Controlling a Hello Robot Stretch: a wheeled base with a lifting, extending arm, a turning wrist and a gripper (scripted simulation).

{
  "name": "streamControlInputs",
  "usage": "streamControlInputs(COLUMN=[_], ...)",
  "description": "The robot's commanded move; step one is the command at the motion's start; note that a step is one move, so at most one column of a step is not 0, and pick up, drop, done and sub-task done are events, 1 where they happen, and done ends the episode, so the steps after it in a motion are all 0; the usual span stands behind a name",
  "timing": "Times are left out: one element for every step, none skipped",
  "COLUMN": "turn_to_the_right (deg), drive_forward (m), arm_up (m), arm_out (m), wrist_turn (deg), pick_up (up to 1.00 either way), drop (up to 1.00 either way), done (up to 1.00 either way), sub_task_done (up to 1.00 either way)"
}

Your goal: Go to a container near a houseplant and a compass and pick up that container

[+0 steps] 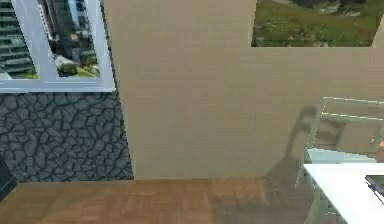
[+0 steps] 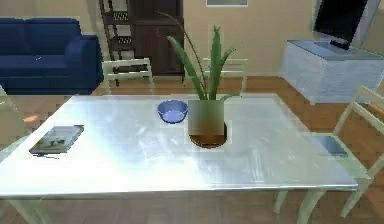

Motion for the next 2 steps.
streamControlInputs(turn_to_the_right=[45.0,45.0], drive_forward=[0.0,0.0], arm_up=[0.0,0.0], arm_out=[0.0,0.0], wrist_turn=[0.0,0.0], pick_up=[0.0,0.0], drop=[0.0,0.0], done=[0.0,0.0], sub_task_done=[0.0,0.0])
